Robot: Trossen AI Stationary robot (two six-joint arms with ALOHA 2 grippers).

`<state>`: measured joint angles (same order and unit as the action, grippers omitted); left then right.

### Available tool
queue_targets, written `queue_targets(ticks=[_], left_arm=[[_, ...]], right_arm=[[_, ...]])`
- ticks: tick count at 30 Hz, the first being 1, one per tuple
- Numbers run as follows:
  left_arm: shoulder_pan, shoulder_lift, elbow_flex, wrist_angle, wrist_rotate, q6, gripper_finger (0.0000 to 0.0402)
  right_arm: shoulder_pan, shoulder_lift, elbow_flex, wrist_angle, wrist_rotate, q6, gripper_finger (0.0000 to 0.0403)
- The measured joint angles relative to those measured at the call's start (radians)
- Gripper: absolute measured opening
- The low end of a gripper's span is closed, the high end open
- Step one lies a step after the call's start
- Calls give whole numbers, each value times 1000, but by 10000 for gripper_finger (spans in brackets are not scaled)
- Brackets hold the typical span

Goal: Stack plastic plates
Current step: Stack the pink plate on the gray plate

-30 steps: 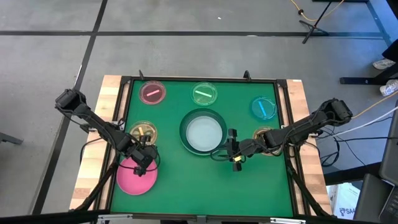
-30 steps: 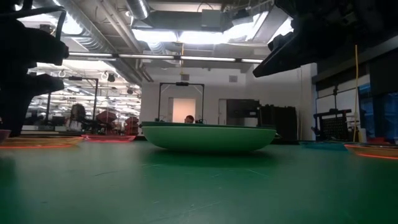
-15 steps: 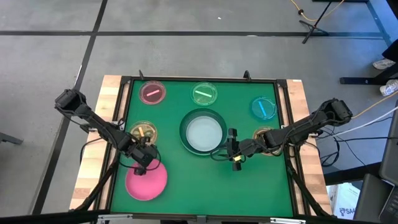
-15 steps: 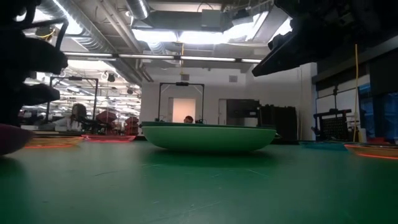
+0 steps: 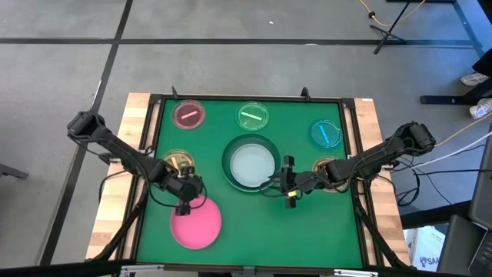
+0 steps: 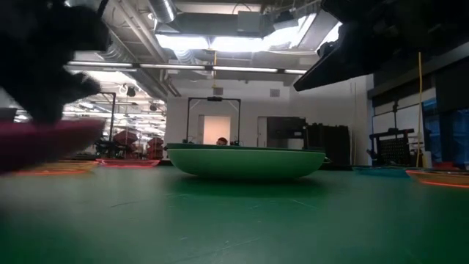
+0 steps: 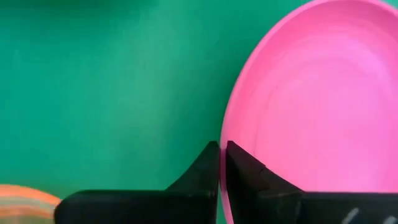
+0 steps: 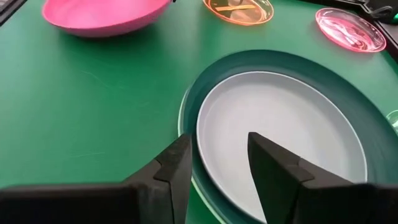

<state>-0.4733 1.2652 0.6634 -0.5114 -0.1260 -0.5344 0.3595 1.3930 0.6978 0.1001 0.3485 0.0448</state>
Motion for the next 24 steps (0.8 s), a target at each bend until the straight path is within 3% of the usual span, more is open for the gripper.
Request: queue_targets(ticks=[11, 19, 24], left_arm=[[91, -1, 167, 20, -185, 91, 8], [200, -1, 172, 128, -322, 129, 7], [288, 4, 172, 202, -336, 184, 10]], right_arm=[[0, 0, 20, -14, 65, -28, 145], [0, -14, 129, -147, 140, -53, 145], [0, -16, 173, -180, 147, -54, 145]])
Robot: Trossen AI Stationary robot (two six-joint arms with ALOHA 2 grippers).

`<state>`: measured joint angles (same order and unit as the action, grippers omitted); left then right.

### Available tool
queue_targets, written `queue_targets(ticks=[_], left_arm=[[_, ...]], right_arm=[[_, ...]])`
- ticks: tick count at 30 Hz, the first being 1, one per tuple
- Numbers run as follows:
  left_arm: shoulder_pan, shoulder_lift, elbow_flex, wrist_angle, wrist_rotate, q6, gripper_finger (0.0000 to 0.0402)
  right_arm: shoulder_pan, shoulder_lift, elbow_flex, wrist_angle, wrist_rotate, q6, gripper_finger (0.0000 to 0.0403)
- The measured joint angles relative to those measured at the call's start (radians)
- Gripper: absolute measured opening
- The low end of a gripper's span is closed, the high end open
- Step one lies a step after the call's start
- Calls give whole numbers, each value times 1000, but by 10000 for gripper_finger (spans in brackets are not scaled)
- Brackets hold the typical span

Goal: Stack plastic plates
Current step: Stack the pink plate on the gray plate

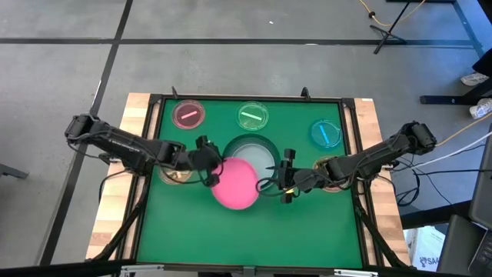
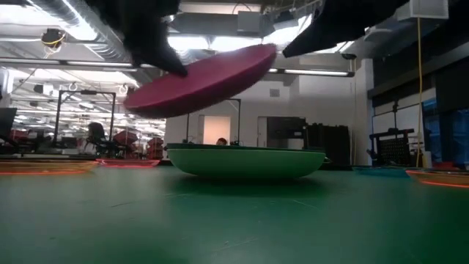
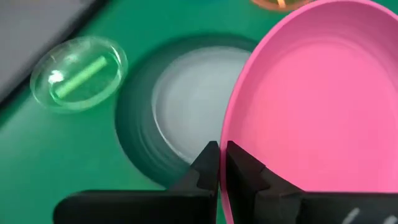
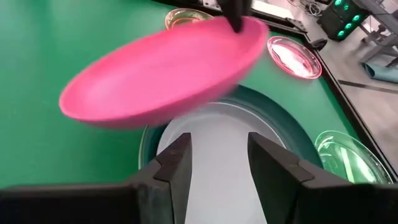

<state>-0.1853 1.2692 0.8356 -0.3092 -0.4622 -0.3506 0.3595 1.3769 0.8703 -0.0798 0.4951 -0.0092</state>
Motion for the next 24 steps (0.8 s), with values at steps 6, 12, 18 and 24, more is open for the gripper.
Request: queue_targets(ticks=[6, 12, 18, 24], left_arm=[[108, 36, 2, 97, 69, 76, 11], [189, 136, 2, 192, 66, 109, 12], [255, 224, 2, 314, 91, 143, 12], [309, 287, 2, 358, 156, 145, 12]], right_arm=[[0, 0, 15, 7, 46, -25, 145], [0, 0, 15, 7, 100, -29, 145], [0, -1, 15, 4, 100, -49, 145], [0, -1, 15, -3, 100, -49, 145]])
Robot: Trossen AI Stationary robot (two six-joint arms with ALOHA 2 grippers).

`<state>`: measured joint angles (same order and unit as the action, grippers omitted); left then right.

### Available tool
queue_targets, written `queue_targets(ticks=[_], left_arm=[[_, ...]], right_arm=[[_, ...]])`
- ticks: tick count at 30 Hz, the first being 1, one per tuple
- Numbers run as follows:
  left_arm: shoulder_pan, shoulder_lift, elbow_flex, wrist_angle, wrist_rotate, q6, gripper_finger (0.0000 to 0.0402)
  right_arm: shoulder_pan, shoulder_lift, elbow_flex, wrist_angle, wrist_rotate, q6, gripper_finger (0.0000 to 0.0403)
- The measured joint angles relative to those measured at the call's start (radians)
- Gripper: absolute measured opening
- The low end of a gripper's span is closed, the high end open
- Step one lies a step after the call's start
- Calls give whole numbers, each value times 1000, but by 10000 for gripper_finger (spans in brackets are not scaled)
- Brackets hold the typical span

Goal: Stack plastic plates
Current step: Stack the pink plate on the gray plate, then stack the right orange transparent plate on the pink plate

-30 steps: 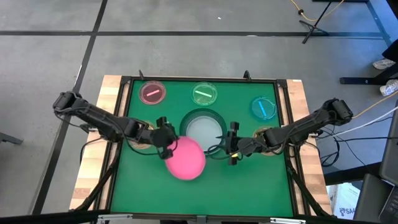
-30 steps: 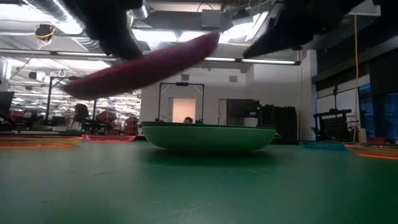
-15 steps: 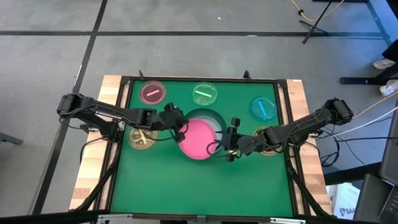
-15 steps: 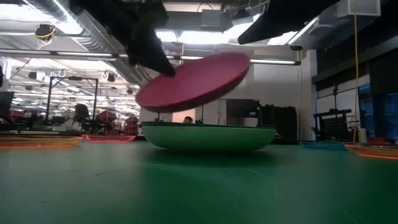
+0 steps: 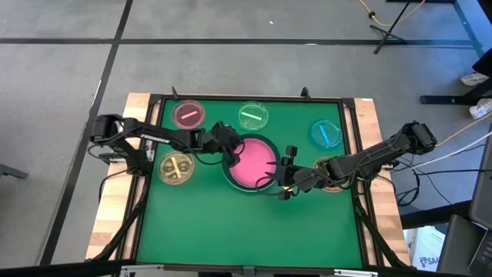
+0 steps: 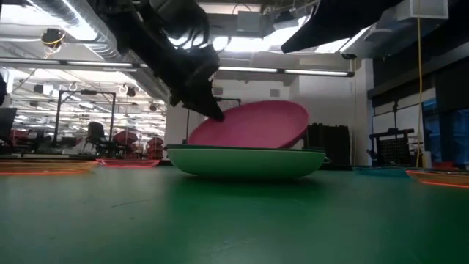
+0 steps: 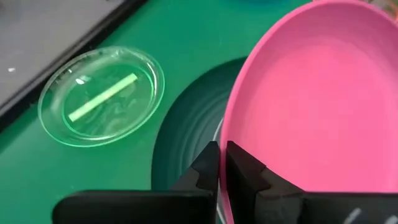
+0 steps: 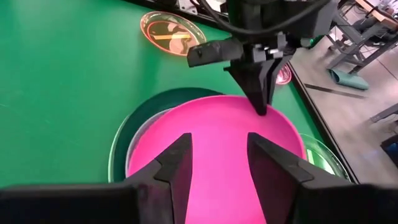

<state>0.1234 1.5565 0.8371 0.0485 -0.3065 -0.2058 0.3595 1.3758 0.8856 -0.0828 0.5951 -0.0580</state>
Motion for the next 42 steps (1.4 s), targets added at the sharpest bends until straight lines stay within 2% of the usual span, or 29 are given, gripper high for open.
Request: queue_targets(ticks=[5, 10, 14, 19, 24, 27, 31, 36, 42], left_arm=[[9, 22, 0, -16, 50, -2, 12], [7, 22, 0, -13, 49, -23, 15], [7, 22, 0, -27, 49, -32, 41], [7, 11, 0, -44, 128, -52, 83], [6, -52, 0, -40, 167, -48, 94], [-1, -92, 0, -38, 145, -26, 93], [-25, -106, 0, -34, 61, 8, 93], [-74, -107, 0, -31, 2, 82, 93], [-142, -164, 0, -4, 2, 201, 93]], right_arm=[[0, 0, 0, -15, 0, 2, 145], [0, 0, 0, -42, -2, 6, 145], [0, 0, 0, -52, -3, 7, 145], [0, 0, 0, -57, -3, 8, 145], [0, 0, 0, -76, -4, 8, 145], [0, 0, 0, -78, -4, 8, 145], [0, 0, 0, -84, -4, 10, 145], [0, 0, 0, -169, -11, 75, 145], [0, -1, 0, -310, -154, 214, 145]])
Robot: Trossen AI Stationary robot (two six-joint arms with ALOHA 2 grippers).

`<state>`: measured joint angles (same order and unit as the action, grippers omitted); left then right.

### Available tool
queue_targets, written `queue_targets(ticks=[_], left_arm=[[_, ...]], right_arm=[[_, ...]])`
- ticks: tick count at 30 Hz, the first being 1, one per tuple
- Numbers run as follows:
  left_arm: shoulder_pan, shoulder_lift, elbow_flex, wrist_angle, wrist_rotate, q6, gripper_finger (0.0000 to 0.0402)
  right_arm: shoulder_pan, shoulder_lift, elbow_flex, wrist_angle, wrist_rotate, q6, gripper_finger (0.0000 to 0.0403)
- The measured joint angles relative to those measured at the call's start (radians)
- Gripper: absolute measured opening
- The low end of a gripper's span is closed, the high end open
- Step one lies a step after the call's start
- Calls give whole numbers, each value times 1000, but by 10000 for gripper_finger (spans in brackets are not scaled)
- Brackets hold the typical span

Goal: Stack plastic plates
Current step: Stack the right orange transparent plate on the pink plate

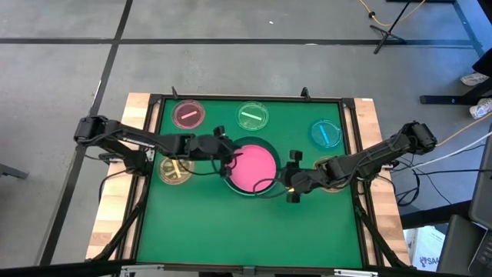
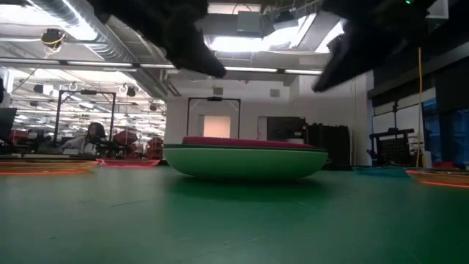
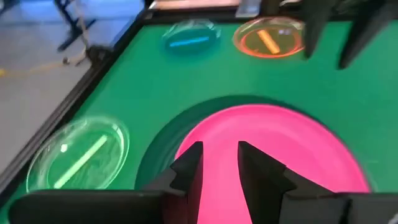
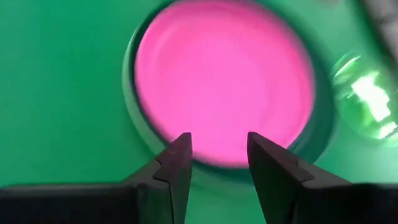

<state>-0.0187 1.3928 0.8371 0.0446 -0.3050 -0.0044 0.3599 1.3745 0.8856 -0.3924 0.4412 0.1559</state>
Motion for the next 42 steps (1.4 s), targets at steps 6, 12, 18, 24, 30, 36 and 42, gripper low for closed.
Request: queue_targets(ticks=[6, 12, 18, 24, 30, 36, 42], left_arm=[[-73, -75, -17, 31, -14, 83, 92], [-117, -121, -46, 77, -40, 82, 92], [-140, -127, -46, 80, -60, 61, 92], [-139, -127, -46, 85, -64, 59, 92], [-138, -126, -46, 85, -79, 59, 92], [-132, -126, -46, 85, -81, 58, 92], [-132, -126, -47, 85, -80, 58, 92]], right_arm=[[2, -43, 0, -239, -144, 229, 145], [55, -66, -3, -475, -167, 517, 145], [88, -63, -72, -509, -241, 763, 145], [85, -53, -145, -507, -251, 863, 145], [85, -16, -178, -494, -246, 888, 145], [85, 21, -205, -497, -209, 891, 145], [85, 45, -206, -499, -160, 908, 145]])
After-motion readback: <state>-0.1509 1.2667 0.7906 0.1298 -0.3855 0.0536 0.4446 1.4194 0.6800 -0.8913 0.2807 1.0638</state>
